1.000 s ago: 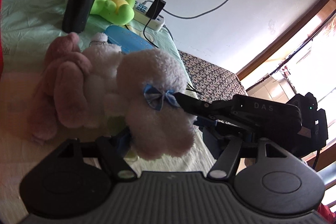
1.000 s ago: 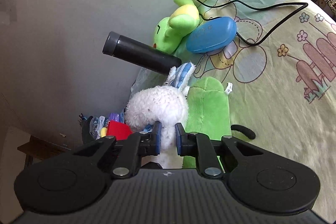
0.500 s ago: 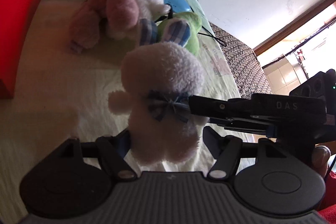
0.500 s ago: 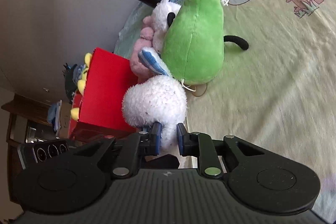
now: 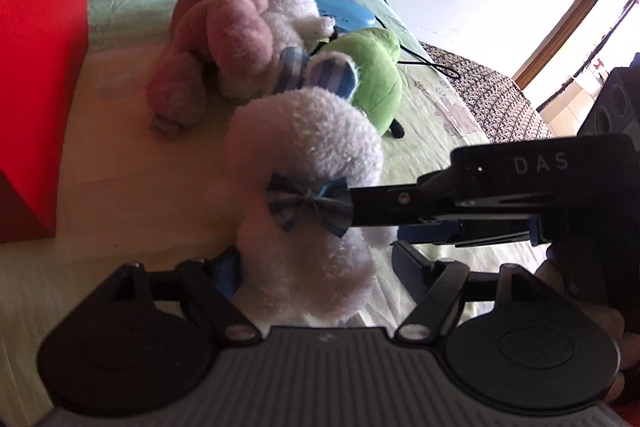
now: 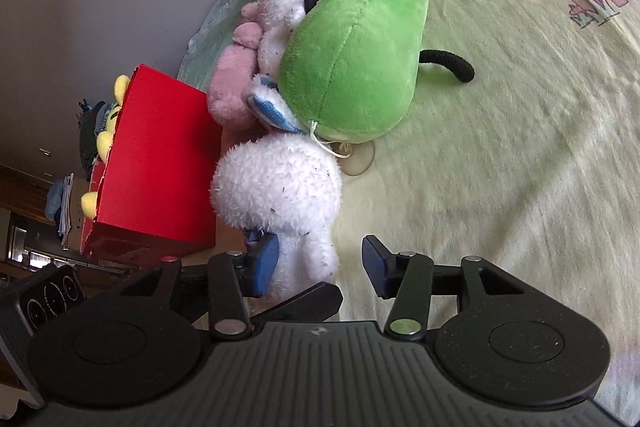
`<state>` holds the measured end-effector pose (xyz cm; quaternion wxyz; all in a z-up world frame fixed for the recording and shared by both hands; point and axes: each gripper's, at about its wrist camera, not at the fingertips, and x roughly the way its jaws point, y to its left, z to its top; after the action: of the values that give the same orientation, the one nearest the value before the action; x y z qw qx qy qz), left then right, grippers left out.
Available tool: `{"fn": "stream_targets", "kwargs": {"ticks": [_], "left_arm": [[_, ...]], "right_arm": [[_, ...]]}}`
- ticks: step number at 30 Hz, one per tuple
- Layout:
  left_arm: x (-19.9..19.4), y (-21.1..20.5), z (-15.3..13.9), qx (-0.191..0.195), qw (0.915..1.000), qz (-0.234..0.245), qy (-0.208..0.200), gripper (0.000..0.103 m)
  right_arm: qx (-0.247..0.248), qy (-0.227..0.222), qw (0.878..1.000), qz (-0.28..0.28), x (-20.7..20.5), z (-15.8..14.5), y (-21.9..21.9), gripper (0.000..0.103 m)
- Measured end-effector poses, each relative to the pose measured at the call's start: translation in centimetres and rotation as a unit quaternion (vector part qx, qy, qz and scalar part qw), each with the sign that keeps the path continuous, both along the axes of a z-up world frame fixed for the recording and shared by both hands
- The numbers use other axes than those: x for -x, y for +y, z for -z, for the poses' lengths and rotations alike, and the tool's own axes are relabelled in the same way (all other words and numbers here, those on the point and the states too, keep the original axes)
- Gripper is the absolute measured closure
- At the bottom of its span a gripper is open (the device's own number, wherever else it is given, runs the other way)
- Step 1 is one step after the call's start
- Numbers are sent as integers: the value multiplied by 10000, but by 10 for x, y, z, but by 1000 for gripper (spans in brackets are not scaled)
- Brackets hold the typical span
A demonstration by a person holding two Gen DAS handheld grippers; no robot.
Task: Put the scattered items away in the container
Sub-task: 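Grasp the white fluffy dog plush with the right tool and lift, then carry the white dog plush over the red box and lower it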
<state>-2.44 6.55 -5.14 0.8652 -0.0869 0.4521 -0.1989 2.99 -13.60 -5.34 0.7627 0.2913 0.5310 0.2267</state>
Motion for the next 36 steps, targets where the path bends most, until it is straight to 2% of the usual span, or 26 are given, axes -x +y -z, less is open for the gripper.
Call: {"fn": "stream_targets", "kwargs": {"ticks": [8,11,17,20,23,24,25,28,31,36], "left_arm": [[9,-17,4,-719,9957,353,-471,27],[5,-16,4,-749,9954,323,-494,27],[-1,-8,4,-705,9961,-26,-520,27],[-4,-10,4,-729,9959,0,-530,22],[-4,-17,5,-909,9940,128,-590,22],[-4,-18,5,-911,9940,138,-590,22],[-3,-18,5,-862,9946,118,-571,22],[2,-14,2,-661,9966,104,-479,24],[10,-15,0,-645,9966,168,-474,28],[24,-8,-12,-441,9975,185,-523,29]], "right_arm": [[-263,126,9994,176,1,6,-6,52],[-259,75,9993,273,0,6,-3,54],[-206,2,9991,359,-1,4,7,48],[-204,-3,9994,272,0,4,7,48],[4,-195,9998,65,-1,1,12,57],[1,-247,9997,5,-1,0,12,64],[-109,-237,9996,-64,-1,0,11,79],[-298,-141,9994,-96,2,4,7,80],[-355,-180,9991,-114,10,5,1,80],[-406,-439,9980,-200,25,-2,0,81]]}}
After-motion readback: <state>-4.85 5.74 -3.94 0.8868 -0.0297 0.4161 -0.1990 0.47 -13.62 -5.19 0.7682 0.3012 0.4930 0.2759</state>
